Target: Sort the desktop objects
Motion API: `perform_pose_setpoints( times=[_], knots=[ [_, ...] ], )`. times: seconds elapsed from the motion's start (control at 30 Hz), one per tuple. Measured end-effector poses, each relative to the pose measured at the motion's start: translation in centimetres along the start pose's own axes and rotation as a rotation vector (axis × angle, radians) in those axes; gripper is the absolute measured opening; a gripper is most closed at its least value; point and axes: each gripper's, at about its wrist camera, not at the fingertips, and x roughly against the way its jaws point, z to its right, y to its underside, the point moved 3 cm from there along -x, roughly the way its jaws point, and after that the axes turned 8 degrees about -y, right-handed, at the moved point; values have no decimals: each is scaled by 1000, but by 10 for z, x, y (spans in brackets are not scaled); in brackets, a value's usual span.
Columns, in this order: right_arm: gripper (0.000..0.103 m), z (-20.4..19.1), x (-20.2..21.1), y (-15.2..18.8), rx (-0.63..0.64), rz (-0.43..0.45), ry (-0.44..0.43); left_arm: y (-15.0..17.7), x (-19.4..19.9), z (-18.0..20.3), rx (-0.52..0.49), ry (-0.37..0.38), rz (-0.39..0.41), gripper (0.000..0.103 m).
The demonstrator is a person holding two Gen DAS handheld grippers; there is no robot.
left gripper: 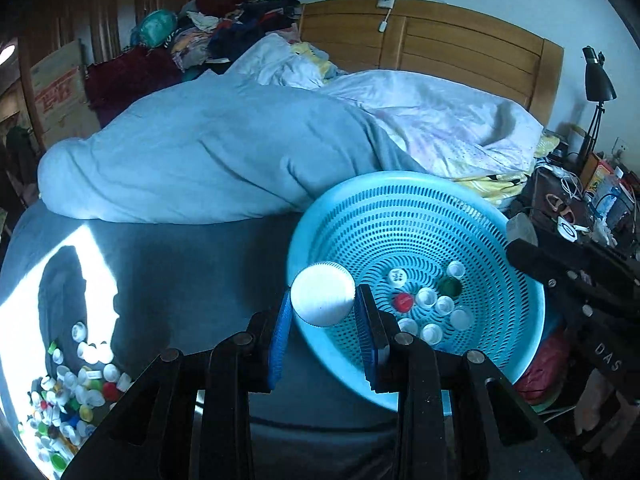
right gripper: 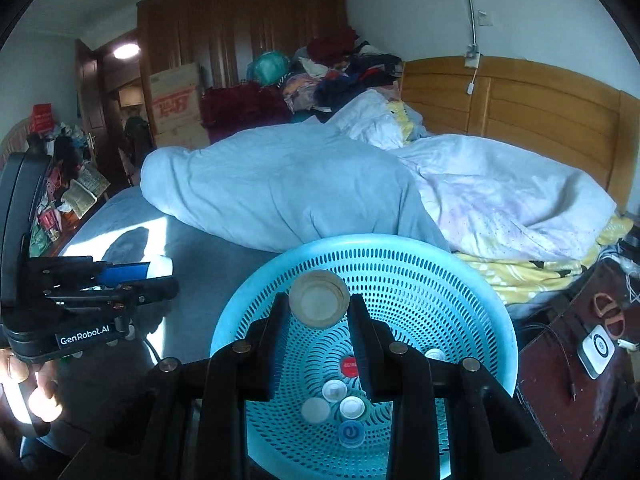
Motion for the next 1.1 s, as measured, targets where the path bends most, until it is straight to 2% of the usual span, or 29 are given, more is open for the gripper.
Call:
perform_pose_setpoints(
  times=[0.23, 0.27, 0.3, 0.33, 0.37, 0.4, 0.5, 0.63, 0.7, 0.8, 0.93, 1.03, 1.1],
  knots=[
    [33, 13, -8, 9, -30, -23, -4, -7, -15, 34, -30, 78, -26, 27],
    [33, 15, -10, 10, -31, -33, -5, -7, -16, 38, -40, 88, -28, 29],
    [35, 16, -13, 11, -31, -44, -5, -6, -18, 41, -47, 81, -33, 38],
    [47, 17, -15, 12, -32, -46, -3, -5, -18, 41, -48, 72, -31, 44],
    [54, 17, -14, 12, -35, -37, 1, -4, -17, 39, -42, 61, -25, 53],
    [63, 18, -13, 12, -38, -29, 4, -2, -16, 36, -32, 51, -18, 54],
    [65, 15, -10, 11, -41, -11, -3, 4, -15, 16, 9, 38, -30, 54],
    [75, -4, -3, 14, -32, 24, -36, 26, -6, -27, 65, 5, -25, 55],
    [79, -23, -4, 23, -17, 21, -76, 49, 3, -60, 110, -21, -25, 60],
    [81, -63, -10, 45, 50, -15, -142, 99, 16, -119, 192, -78, -34, 60],
    [85, -120, -32, 87, 115, -130, -268, 201, 30, -216, 413, -189, -115, 61],
    [85, -165, -57, 115, 172, -218, -365, 284, 35, -278, 576, -321, -215, 61],
    [85, -192, -76, 128, 189, -272, -438, 331, 41, -311, 703, -366, -266, 61]
  ],
)
